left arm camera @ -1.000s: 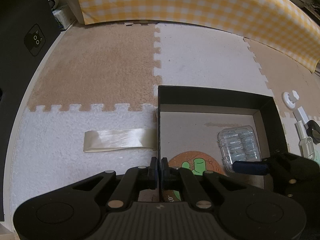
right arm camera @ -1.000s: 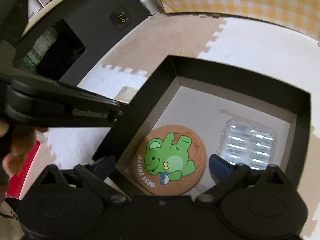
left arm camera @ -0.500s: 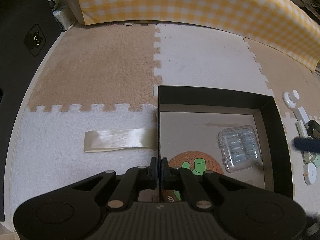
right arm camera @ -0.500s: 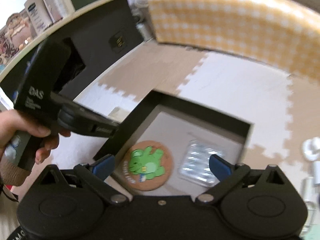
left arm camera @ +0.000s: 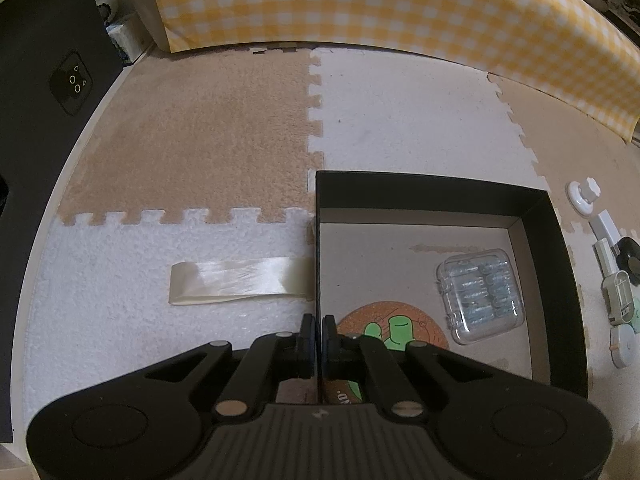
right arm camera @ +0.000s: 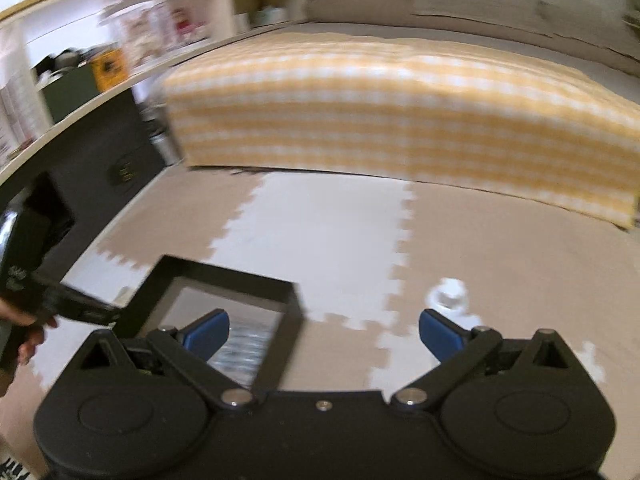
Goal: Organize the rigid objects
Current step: 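Move the right tool back to the items and grasp the white tape measure, then carry the white tape measure into the black box and release it, then move the right tool back toward the mint-green tape measure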
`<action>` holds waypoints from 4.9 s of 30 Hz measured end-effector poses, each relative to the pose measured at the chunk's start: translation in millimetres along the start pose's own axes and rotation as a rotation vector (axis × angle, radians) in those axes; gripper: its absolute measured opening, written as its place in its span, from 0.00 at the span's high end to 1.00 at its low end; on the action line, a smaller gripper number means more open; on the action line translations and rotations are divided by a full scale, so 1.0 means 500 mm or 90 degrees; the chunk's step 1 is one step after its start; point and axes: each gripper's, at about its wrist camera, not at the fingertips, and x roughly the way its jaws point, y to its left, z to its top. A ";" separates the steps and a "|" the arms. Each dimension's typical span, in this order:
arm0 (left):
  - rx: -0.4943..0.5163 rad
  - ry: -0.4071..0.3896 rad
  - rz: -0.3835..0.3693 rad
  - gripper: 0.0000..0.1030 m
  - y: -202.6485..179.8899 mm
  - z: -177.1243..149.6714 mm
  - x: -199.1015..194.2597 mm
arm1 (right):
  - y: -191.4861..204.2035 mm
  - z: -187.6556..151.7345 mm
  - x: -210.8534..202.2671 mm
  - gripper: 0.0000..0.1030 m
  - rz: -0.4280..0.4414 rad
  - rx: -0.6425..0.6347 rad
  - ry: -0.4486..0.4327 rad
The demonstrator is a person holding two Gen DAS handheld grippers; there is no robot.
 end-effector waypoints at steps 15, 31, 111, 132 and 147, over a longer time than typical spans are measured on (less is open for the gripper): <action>0.001 0.000 0.001 0.97 0.000 0.000 0.000 | -0.147 -0.122 0.081 0.16 -0.076 0.162 0.188; 0.001 0.000 0.001 0.97 0.000 0.000 0.000 | -0.148 -0.178 0.157 0.43 -0.139 0.132 0.334; 0.001 -0.002 0.003 0.97 0.000 -0.002 -0.003 | 0.223 -0.029 0.102 0.24 0.057 -0.017 0.185; 0.002 -0.003 0.006 0.97 -0.001 -0.001 -0.004 | -0.035 -0.040 0.001 0.00 -0.126 0.080 0.038; 0.003 -0.003 0.007 0.97 -0.002 -0.001 -0.004 | -0.200 -0.131 0.058 0.00 -0.206 0.054 0.058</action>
